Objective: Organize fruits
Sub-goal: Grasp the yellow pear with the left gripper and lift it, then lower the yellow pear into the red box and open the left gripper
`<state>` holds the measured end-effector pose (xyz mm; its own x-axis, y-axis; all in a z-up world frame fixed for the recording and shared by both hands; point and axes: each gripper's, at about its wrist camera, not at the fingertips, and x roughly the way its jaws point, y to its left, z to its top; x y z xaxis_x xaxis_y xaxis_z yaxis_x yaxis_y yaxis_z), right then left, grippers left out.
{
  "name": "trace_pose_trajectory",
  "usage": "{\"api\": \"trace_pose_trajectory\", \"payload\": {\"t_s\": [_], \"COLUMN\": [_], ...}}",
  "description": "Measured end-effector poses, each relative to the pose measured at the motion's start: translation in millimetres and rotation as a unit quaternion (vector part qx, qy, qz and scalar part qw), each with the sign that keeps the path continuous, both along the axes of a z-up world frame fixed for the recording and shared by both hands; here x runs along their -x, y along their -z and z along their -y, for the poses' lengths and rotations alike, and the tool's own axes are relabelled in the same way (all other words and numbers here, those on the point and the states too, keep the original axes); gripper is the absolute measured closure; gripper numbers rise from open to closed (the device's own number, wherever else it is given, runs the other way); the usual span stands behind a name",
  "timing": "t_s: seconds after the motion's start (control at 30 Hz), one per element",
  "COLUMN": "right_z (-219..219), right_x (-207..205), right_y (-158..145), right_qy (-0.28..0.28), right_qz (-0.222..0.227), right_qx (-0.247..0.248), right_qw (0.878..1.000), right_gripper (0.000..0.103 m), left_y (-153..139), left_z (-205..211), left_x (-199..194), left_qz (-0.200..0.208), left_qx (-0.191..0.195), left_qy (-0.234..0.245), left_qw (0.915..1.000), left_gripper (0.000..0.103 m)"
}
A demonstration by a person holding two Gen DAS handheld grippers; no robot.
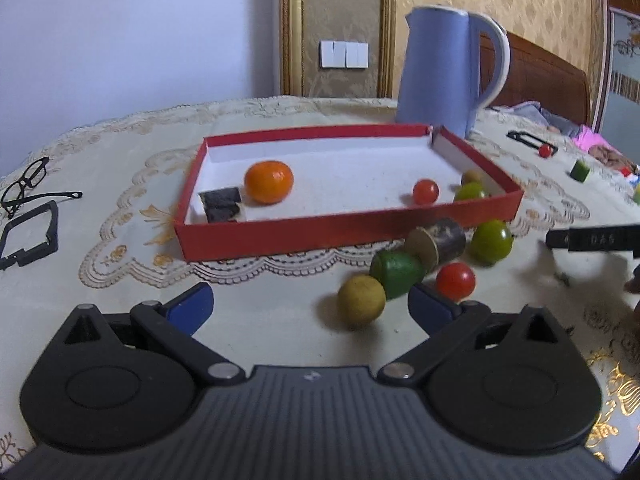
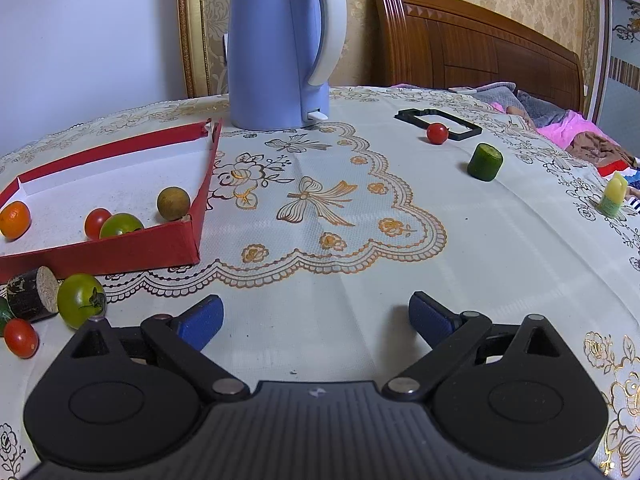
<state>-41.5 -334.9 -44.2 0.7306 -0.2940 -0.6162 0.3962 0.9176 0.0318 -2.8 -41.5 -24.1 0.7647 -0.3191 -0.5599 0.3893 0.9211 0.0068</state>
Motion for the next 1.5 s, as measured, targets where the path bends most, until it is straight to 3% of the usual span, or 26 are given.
{"api": "trace_pose_trajectory", "payload": {"t_s": [0.03, 0.1, 0.17, 0.3, 0.43, 0.53, 0.73, 0.83, 1.07, 1.2, 1.33, 1.37, 1.4, 1.47, 1.5], "right_z": [0, 0, 0, 0, 0, 0, 0, 0, 0, 0, -1, 0, 0, 0, 0], "right_x": [0, 0, 0, 0, 0, 0, 0, 0, 0, 0, 0, 0, 0, 0, 0], "right_y": [0, 0, 0, 0, 0, 0, 0, 0, 0, 0, 0, 0, 0, 0, 0], "right_qy": [0.000, 0.000, 0.000, 0.000, 0.000, 0.000, 0.000, 0.000, 0.000, 0.000, 0.000, 0.000, 0.000, 0.000, 0.000], "right_qz": [0.000, 0.000, 0.000, 0.000, 0.000, 0.000, 0.000, 0.000, 0.000, 0.000, 0.000, 0.000, 0.000, 0.000, 0.000], "right_qx": [0.000, 0.000, 0.000, 0.000, 0.000, 0.000, 0.000, 0.000, 0.000, 0.000, 0.000, 0.000, 0.000, 0.000, 0.000], "right_qw": [1.000, 1.000, 1.000, 1.000, 1.000, 1.000, 1.000, 1.000, 1.000, 1.000, 1.000, 1.000, 1.000, 1.000, 1.000], "right_gripper": [0.003, 0.003, 0.003, 0.003, 0.003, 0.003, 0.003, 0.003, 0.003, 0.003, 0.003, 0.003, 0.003, 0.003, 0.003], "left_y": [2, 5, 8, 8, 10, 6, -27, -34, -14, -2, 3, 4, 5, 7, 6], "left_z": [0, 0, -1, 3, 12, 11, 4, 15, 34, 40, 45, 46, 47, 46, 43], "left_x": [-1, -5, -8, -3, 0, -2, -16, -37, -101, -114, -108, -106, -104, -103, -102], "left_qz": [-0.004, -0.016, -0.029, -0.015, -0.003, -0.011, 0.008, 0.015, -0.030, -0.040, -0.017, -0.008, 0.002, 0.006, 0.001], "left_qx": [0.000, 0.000, 0.006, 0.003, -0.010, -0.004, 0.048, 0.041, 0.022, 0.010, -0.007, -0.015, -0.025, -0.030, -0.020], "left_qy": [0.000, 0.005, 0.009, 0.035, 0.049, 0.032, 0.010, -0.003, -0.037, -0.047, -0.050, -0.056, -0.062, -0.073, -0.073], "left_qw": [1.0000, 0.9999, 0.9995, 0.9993, 0.9987, 0.9994, 0.9988, 0.9991, 0.9986, 0.9981, 0.9986, 0.9983, 0.9978, 0.9968, 0.9971], "left_gripper": [0.006, 0.026, 0.035, 0.064, 0.078, 0.078, 0.078, 0.078, 0.078, 0.077, 0.075, 0.067, 0.050, 0.028, 0.026]}}
